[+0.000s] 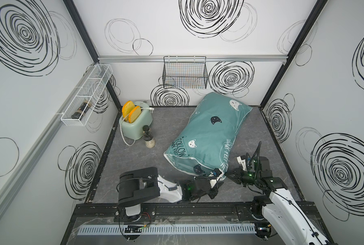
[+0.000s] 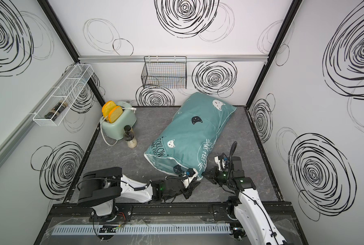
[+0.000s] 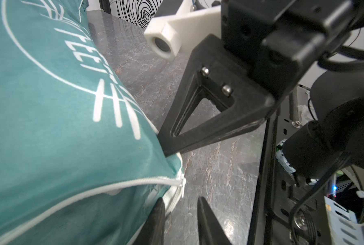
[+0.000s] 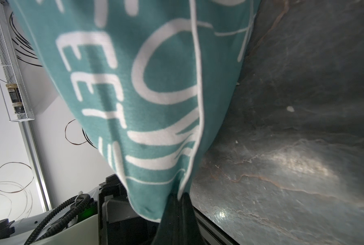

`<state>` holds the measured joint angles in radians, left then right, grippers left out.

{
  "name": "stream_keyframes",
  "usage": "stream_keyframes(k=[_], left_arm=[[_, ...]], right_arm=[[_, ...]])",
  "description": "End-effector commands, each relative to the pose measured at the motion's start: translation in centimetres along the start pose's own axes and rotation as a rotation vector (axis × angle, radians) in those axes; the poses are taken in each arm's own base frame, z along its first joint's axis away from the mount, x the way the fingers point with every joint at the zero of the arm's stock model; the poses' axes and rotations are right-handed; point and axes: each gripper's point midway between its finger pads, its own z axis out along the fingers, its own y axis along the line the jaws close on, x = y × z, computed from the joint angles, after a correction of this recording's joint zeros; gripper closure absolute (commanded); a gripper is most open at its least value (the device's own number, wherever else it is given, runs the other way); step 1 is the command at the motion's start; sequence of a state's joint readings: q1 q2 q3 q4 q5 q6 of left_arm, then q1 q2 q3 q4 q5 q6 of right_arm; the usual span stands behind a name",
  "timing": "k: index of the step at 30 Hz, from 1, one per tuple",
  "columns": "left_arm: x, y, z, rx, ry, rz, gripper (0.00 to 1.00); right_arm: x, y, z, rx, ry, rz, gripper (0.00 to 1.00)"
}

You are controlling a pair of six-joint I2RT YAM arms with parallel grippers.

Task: Zip up pillowcases
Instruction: Zip the zipper on the pillowcase.

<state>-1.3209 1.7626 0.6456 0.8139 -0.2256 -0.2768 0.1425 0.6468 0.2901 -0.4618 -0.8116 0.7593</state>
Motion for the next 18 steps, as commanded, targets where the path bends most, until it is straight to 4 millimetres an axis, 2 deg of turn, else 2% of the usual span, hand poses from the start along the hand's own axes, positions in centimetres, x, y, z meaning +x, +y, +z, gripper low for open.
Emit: stream_keyframes(k=[1, 9, 18], left_arm=[[-1.6, 0.0, 0.5, -0.005, -0.053, -0.004, 0.71], [-2.0, 0.5, 0.6, -0.017, -0.065, -0.026, 0.72], [-2.5, -0.8, 0.7, 0.015, -0.07, 0.009, 0.74]], right_arm=[[-0.6, 1.2, -0.4, -0.017, -0.02, -0.04, 1.0], [-0.4, 0.9, -0.3, -0.013, -0.018, -0.037, 1.0], [-0.4, 0.8, -0.3, -0.012, -0.019, -0.034, 1.0]])
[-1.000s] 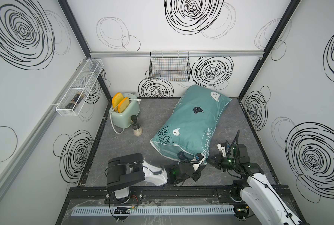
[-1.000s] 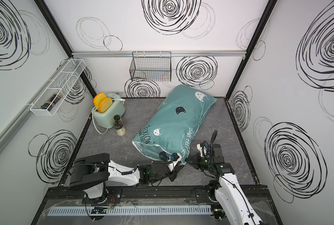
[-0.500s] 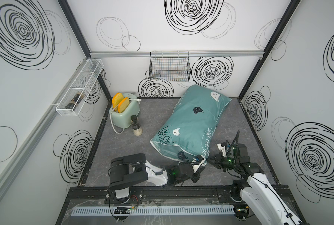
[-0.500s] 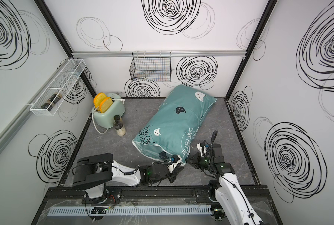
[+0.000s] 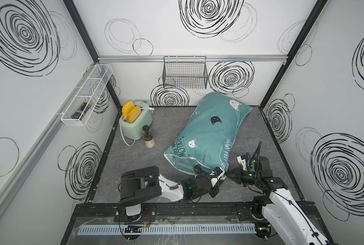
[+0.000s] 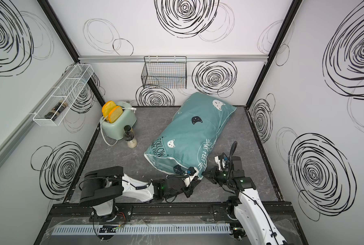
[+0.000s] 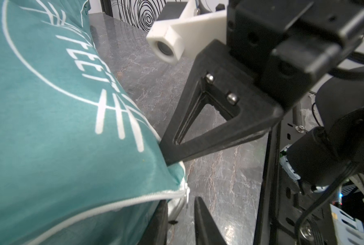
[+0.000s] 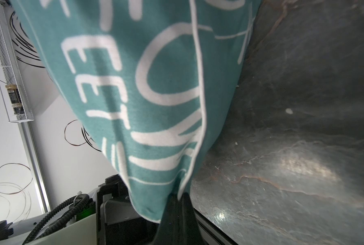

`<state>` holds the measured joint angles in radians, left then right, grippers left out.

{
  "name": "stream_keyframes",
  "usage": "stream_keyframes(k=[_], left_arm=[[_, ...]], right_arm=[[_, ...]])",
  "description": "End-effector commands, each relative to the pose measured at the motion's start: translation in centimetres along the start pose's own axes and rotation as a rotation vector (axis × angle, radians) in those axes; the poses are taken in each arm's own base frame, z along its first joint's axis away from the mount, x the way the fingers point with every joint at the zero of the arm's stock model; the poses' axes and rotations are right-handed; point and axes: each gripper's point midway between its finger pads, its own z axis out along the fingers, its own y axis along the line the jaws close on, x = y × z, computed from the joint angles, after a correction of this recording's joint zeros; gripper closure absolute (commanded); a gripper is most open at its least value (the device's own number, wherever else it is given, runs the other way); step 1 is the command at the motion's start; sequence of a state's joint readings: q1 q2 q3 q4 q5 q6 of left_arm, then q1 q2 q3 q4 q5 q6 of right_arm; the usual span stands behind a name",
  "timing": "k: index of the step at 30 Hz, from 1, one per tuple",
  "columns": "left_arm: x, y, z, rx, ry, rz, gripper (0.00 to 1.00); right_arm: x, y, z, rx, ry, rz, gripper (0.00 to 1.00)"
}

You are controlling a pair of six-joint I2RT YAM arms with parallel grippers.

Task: Zip up pillowcases
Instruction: Zip the zipper on the pillowcase.

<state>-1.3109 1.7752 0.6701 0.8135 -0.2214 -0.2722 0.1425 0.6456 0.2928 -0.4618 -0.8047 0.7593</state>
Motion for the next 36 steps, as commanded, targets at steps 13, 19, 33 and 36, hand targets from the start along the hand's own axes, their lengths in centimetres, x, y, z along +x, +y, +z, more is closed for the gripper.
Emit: stream_keyframes(k=[13, 19, 33, 36], left_arm=[[-1.4, 0.5, 0.9, -0.086, -0.033, 0.011, 0.82], [-0.5, 0.2, 0.6, -0.062, -0.005, 0.016, 0.78], [-1.4, 0.7, 1.0, -0.08, -0.035, 0.007, 0.86], [-1.3, 0.8, 0.9, -0.083, -0.032, 0.006, 0.92]], right_arm=[[-0.3, 0.8, -0.2, -0.021, -0.01, -0.023, 1.0], [-0.3, 0.9, -0.2, -0.021, -0.013, -0.025, 1.0], [-0.4, 1.2, -0.3, -0.028, -0.017, -0.029, 1.0], [-0.5, 1.1, -0.3, -0.024, -0.019, -0.026, 1.0]])
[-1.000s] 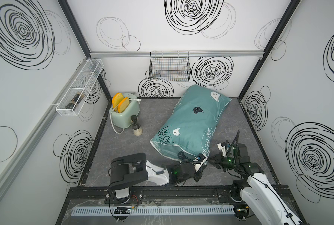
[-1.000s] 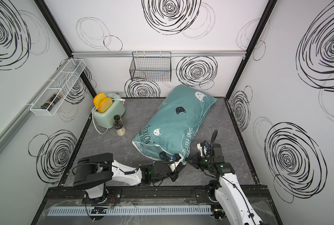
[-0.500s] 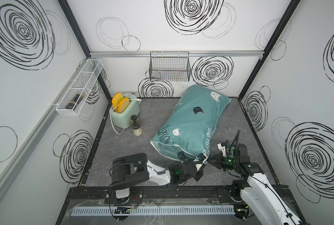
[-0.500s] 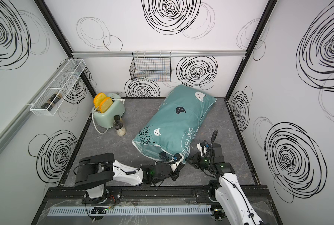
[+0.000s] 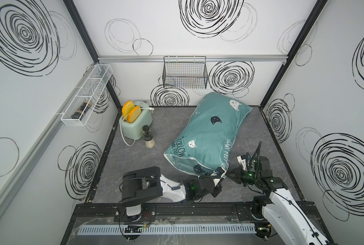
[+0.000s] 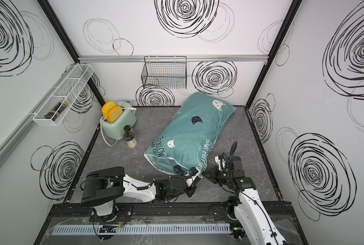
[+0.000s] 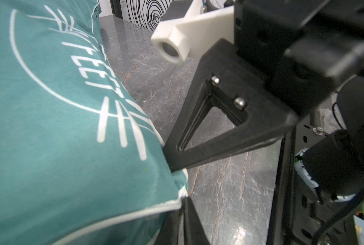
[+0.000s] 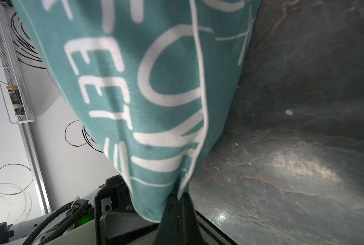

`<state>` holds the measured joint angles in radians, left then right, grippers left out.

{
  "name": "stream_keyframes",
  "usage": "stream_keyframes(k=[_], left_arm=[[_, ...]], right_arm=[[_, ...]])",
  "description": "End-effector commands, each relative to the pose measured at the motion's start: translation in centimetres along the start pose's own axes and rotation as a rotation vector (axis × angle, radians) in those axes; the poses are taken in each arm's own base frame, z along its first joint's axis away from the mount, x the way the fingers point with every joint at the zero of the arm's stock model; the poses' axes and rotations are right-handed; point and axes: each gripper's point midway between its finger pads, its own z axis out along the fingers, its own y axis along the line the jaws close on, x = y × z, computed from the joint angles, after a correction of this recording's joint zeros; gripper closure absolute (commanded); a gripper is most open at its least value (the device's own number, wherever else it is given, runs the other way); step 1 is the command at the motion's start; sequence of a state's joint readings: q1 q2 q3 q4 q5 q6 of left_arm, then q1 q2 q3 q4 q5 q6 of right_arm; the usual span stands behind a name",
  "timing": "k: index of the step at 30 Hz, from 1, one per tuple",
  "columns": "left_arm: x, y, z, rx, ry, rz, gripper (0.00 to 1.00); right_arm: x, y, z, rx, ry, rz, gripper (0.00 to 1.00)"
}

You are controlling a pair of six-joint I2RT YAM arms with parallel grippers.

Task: Zip up pillowcases
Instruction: Zip the zipper on the pillowcase.

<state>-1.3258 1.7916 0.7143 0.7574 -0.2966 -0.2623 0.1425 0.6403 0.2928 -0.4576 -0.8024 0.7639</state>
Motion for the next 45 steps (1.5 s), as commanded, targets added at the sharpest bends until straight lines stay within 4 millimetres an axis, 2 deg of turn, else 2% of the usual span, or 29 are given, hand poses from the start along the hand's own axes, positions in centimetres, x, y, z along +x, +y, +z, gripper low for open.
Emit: stream_keyframes(k=[1, 5, 7, 21, 29, 32, 35, 37, 41, 45], left_arm=[[-1.1, 0.5, 0.2, -0.016, -0.041, -0.019, 0.93], [-1.0, 0.5, 0.1, -0.013, -0.04, -0.02, 0.95], [-1.0, 0.5, 0.0, -0.016, -0.037, -0.022, 1.0], [0.0, 2.4, -1.6, -0.044, -0.014, -0.059, 1.0], [-0.6, 1.1, -1.9, 0.015, -0.037, -0.075, 1.0], [-0.4, 2.5, -2.0, -0.032, -0.029, -0.11, 1.0], [-0.2, 4.6, -3.0, -0.085, -0.025, -0.163, 1.0], [0.0, 6.0, -4.0, -0.129, -0.031, -0.193, 1.0], [0.2, 7.5, -5.0, -0.179, -0.017, -0.219, 1.0], [0.9, 9.1, -6.0, -0.241, 0.003, -0.26, 1.0]], right_arm=[[-0.3, 1.0, -0.3, -0.02, -0.013, -0.02, 1.0], [-0.4, 1.0, -0.3, -0.017, -0.018, -0.015, 1.0], [-0.5, 1.0, -0.4, -0.012, -0.023, -0.015, 1.0], [-0.4, -0.3, -1.0, 0.074, -0.048, 0.019, 1.0], [-0.1, 0.5, -1.2, 0.054, -0.045, 0.012, 1.0], [0.1, -0.2, -1.6, 0.1, -0.049, 0.015, 1.0], [0.0, -0.4, -1.9, 0.122, -0.061, 0.029, 1.0], [-0.6, 0.0, -2.2, 0.119, -0.094, 0.013, 1.0], [-2.0, 0.7, -3.0, 0.132, -0.174, -0.01, 1.0], [-4.0, 1.9, -4.7, 0.152, -0.279, -0.037, 1.0]])
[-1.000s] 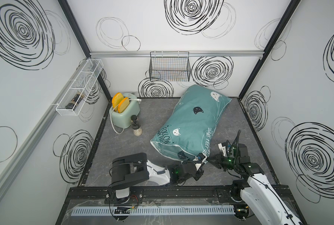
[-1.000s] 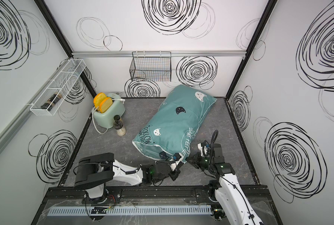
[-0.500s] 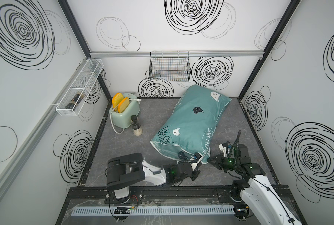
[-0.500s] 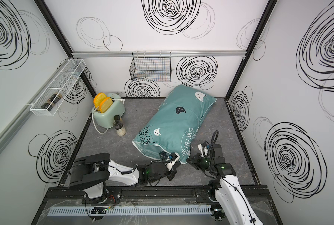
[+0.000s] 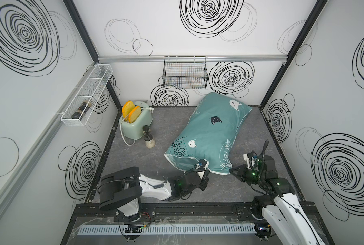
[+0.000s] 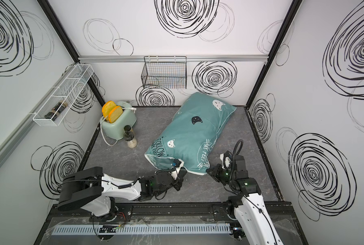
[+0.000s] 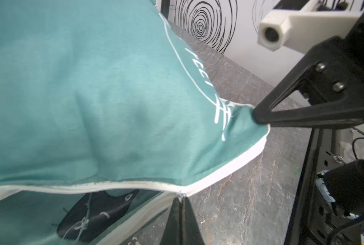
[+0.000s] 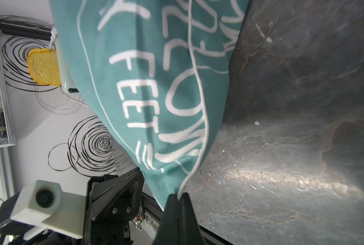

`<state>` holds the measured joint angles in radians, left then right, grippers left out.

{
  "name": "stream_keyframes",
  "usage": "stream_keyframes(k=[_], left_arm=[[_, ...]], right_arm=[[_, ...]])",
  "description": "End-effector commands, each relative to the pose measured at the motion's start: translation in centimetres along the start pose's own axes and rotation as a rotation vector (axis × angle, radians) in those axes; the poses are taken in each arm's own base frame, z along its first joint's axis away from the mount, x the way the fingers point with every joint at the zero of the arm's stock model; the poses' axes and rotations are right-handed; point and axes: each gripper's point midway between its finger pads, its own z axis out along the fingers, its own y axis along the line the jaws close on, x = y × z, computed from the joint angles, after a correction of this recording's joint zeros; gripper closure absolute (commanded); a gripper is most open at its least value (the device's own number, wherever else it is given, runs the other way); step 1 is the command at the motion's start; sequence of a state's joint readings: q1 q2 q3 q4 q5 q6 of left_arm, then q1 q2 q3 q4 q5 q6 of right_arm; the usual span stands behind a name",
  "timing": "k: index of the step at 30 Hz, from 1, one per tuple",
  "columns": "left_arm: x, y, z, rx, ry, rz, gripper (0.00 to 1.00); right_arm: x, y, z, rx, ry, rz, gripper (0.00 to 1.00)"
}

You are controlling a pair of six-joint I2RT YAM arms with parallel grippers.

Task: Zip up pillowcases
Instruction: Zip the zipper on the pillowcase.

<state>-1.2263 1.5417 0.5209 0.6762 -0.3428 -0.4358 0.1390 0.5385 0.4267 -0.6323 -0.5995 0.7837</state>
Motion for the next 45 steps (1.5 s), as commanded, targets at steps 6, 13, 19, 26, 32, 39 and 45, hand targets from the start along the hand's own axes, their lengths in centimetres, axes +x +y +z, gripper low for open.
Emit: stream_keyframes(k=[6, 13, 19, 26, 32, 39, 45], left_arm=[[0.7, 6.2, -2.4, -0.181, 0.022, -0.177, 1.0], [0.8, 11.0, -4.7, -0.311, 0.029, -0.299, 1.0], [1.1, 14.9, -7.2, -0.41, 0.016, -0.414, 1.0], [1.0, 19.7, -9.8, -0.535, -0.007, -0.488, 1.0], [0.4, 23.0, -11.8, -0.624, -0.043, -0.547, 1.0], [0.2, 24.0, -12.3, -0.618, -0.059, -0.573, 1.0], [0.0, 24.6, -12.3, -0.641, -0.059, -0.581, 1.0]], right_arm=[[-3.6, 0.1, -2.2, 0.084, -0.153, -0.012, 1.0], [-4.8, -0.9, -2.1, 0.116, -0.198, -0.005, 1.0], [-5.3, -2.2, -1.9, 0.146, -0.222, 0.011, 1.0], [-6.1, -3.3, -2.0, 0.19, -0.258, 0.008, 1.0], [-6.2, -4.0, -1.9, 0.22, -0.265, 0.01, 1.0], [-6.3, -3.9, -1.7, 0.213, -0.257, -0.009, 1.0], [-6.0, -4.9, -1.3, 0.26, -0.218, -0.019, 1.0]])
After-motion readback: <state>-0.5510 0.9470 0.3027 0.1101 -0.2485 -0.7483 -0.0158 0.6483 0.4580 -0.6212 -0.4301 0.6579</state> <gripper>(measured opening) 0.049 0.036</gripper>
